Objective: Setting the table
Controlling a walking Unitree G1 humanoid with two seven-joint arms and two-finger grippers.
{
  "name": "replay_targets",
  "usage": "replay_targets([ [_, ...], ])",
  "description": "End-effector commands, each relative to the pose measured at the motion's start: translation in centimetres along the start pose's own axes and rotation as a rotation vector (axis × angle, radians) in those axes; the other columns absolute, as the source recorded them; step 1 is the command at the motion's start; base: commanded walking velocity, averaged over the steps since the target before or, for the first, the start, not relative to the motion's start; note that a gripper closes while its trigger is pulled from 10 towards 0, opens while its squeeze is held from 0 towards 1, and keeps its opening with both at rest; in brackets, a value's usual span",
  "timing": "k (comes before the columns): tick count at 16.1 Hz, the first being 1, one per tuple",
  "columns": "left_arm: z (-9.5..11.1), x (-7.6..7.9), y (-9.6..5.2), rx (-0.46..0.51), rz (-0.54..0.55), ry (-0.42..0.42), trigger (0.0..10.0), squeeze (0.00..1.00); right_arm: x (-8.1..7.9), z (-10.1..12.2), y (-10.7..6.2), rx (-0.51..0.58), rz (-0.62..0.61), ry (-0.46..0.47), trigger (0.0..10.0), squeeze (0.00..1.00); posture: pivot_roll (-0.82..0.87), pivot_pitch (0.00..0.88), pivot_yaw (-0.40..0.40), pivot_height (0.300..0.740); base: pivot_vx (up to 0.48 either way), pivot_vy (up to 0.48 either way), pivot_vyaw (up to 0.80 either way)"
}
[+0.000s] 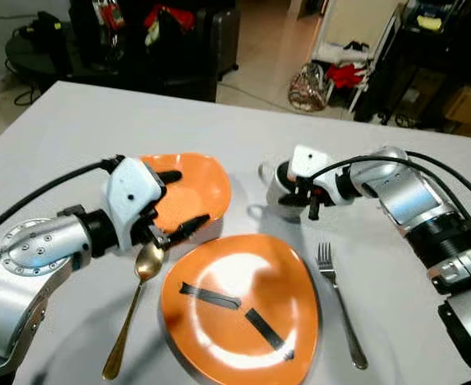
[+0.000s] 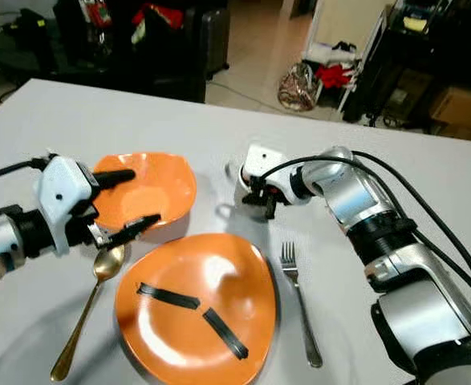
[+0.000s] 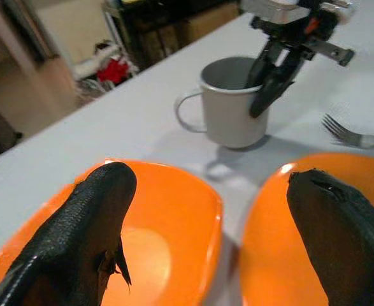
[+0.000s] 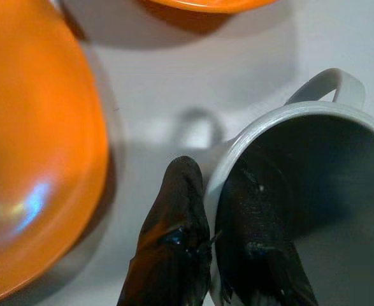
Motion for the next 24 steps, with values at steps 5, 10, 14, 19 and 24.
replay_targets([
  [5, 0.0, 1.6, -0.2, -0.051, -0.128, -0.026, 10.0, 0.00, 0.1, 0.5, 0.8, -0.006, 0.065, -0.062, 10.0, 0.00, -0.03, 0.046, -0.096, 0.740, 0.000, 0.000, 0.00],
  [10, -1.1, 1.3, -0.3, -0.110, -0.109, -0.083, 10.0, 0.00, 0.3, 0.9, 1.5, 0.020, 0.052, -0.053, 10.0, 0.00, -0.03, 0.044, -0.097, 0.740, 0.000, 0.000, 0.00],
  [14, -0.9, 1.3, 0.0, -0.102, -0.107, -0.102, 10.0, 0.00, 0.6, 1.0, 1.7, 0.026, 0.026, -0.047, 10.0, 0.00, -0.03, 0.046, -0.093, 0.740, 0.000, 0.000, 0.00],
  [19, -1.0, 1.2, 0.2, -0.106, -0.100, -0.106, 10.0, 0.00, 0.9, 1.5, 2.2, 0.071, -0.008, -0.022, 10.0, 0.00, -0.03, 0.044, -0.086, 0.740, 0.000, 0.000, 0.00],
  [24, -0.8, 1.2, 0.3, -0.102, -0.097, -0.102, 10.0, 0.00, 0.8, 1.5, 2.6, 0.053, 0.011, -0.044, 10.0, 0.29, -0.02, 0.046, -0.085, 0.740, 0.000, 0.000, 0.00],
])
Point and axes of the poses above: a point about 5 cm out from each wrist's last joint towards the gripper, its own y axis pointing out of the wrist towards the gripper, its own z axis along the axis of the wrist's last joint, x = y × z, the point moved 3 cm from there along y, pointing out of the wrist towards the gripper, and after that the axes turned 10 degrees about -y, right-handed, at the moved point
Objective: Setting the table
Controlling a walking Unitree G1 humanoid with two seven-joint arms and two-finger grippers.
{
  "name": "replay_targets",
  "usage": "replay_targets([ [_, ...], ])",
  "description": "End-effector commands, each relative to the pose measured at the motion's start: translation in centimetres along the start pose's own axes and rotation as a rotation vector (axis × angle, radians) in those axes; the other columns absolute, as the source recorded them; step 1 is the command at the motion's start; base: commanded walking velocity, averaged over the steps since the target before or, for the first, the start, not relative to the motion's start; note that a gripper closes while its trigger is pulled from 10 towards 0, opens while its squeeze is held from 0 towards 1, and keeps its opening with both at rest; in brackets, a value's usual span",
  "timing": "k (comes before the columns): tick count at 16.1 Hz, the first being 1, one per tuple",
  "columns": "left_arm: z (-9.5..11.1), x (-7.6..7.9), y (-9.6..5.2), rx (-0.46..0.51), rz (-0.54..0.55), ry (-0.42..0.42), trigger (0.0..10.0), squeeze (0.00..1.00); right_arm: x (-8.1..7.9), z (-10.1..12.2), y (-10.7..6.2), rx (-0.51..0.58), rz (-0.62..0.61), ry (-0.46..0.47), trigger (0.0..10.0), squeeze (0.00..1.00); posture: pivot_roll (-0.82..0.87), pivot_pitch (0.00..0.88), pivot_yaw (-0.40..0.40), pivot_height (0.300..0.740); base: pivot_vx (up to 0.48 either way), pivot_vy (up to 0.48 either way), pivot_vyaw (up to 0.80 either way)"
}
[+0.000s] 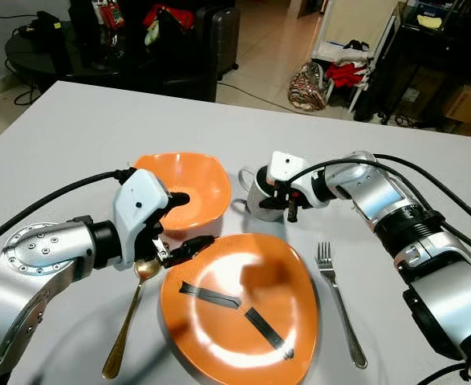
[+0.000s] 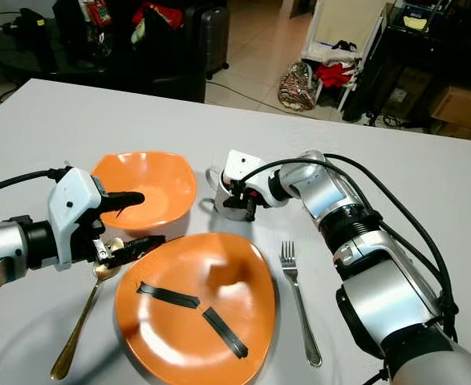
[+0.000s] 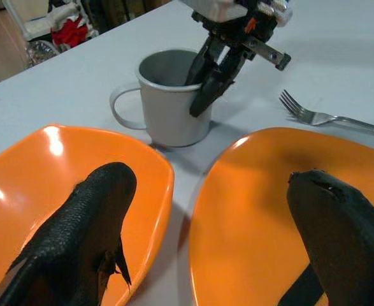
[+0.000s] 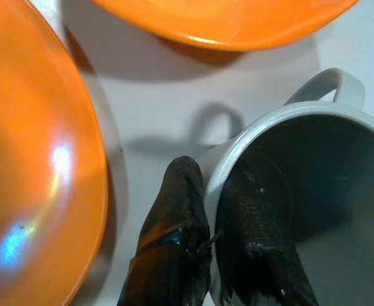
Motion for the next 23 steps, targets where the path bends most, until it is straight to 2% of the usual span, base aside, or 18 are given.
replay_targets([
  [1, 0.1, 0.2, 0.2, 0.000, -0.017, 0.000, 10.0, 0.00, 0.5, 0.3, -0.5, -0.003, -0.004, -0.023, 10.0, 0.83, -0.02, 0.045, -0.086, 0.740, 0.000, 0.000, 0.00],
  [2, 0.2, 0.2, 0.2, 0.002, -0.015, 0.001, 10.0, 0.00, 0.5, 0.2, -0.5, -0.007, -0.002, -0.032, 10.0, 1.00, -0.02, 0.044, -0.088, 0.740, 0.000, 0.000, 0.00],
  [8, 0.0, 0.2, 0.0, -0.006, -0.019, 0.003, 10.0, 0.00, 0.6, 0.5, -0.9, 0.007, 0.009, -0.054, 10.0, 1.00, -0.02, 0.039, -0.082, 0.740, 0.000, 0.000, 0.00],
  [11, 0.2, 0.2, 0.0, -0.003, -0.020, 0.005, 10.0, 0.00, 1.2, 1.1, -2.2, 0.023, -0.008, -0.099, 10.0, 1.00, -0.01, 0.036, -0.082, 0.740, 0.000, 0.000, 0.00],
  [14, 0.3, 0.2, -0.6, 0.019, -0.006, -0.010, 10.0, 0.00, 1.2, 3.3, -6.3, 0.124, -0.020, -0.200, 10.0, 1.00, -0.01, 0.023, -0.072, 0.740, 0.000, 0.000, 0.00],
  [16, 0.7, -0.1, -1.0, 0.051, 0.033, -0.035, 10.0, 0.00, 1.3, 5.0, -9.9, 0.200, -0.127, -0.215, 10.0, 1.00, -0.01, 0.015, -0.052, 0.740, 0.000, 0.000, 0.00],
  [17, 0.8, -0.1, -1.1, 0.060, 0.042, -0.041, 10.0, 0.00, 1.1, 5.2, -10.4, 0.212, -0.142, -0.216, 10.0, 1.00, -0.01, 0.015, -0.052, 0.740, 0.000, 0.000, 0.00],
  [18, 2.5, -2.1, -1.3, 0.185, 0.266, -0.026, 10.0, 0.00, 0.1, 5.9, -11.7, 0.298, -0.294, -0.126, 10.0, 1.00, -0.02, 0.016, -0.046, 0.740, 0.000, 0.000, 0.00],
  [19, 2.8, -2.8, -1.4, 0.209, 0.343, -0.042, 10.0, 0.00, -0.4, 6.0, -11.8, 0.322, -0.352, -0.070, 10.0, 1.00, -0.02, 0.017, -0.045, 0.740, 0.000, 0.000, 0.00],
  [20, 3.2, -3.3, -1.6, 0.247, 0.441, -0.027, 10.0, 0.00, -1.4, 6.0, -11.6, 0.356, -0.462, -0.001, 10.0, 1.00, -0.02, 0.021, -0.038, 0.740, 0.000, 0.000, 0.00],
  [21, 3.4, -3.3, -1.6, 0.296, 0.516, -0.061, 10.0, 0.00, -2.8, 6.3, -11.4, 0.418, -0.596, 0.105, 10.0, 1.00, -0.02, 0.028, -0.028, 0.740, 0.000, 0.000, 0.00],
  [22, 3.4, -3.2, -1.8, 0.324, 0.564, -0.089, 10.0, 0.00, -3.7, 6.5, -11.5, 0.451, -0.705, 0.193, 10.0, 0.82, -0.03, 0.038, -0.005, 0.740, 0.000, 0.000, 0.00],
  [23, 3.1, -3.1, -1.8, 0.332, 0.581, -0.111, 10.0, 0.00, -4.0, 6.3, -11.6, 0.458, -0.758, 0.254, 10.0, 0.11, -0.04, 0.041, 0.003, 0.740, 0.000, 0.000, 0.00],
])
Point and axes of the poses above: a point about 5 cm out from each wrist's last joint towards the gripper, its own y axis pointing out of the wrist towards the gripper, its own z axis along the axis of the wrist's last joint, x = y × z, the point moved 3 cm from there along y, pointing out of the wrist towards the gripper, and after that the axes turned 10 degrees about -y, right-handed, at the moved point
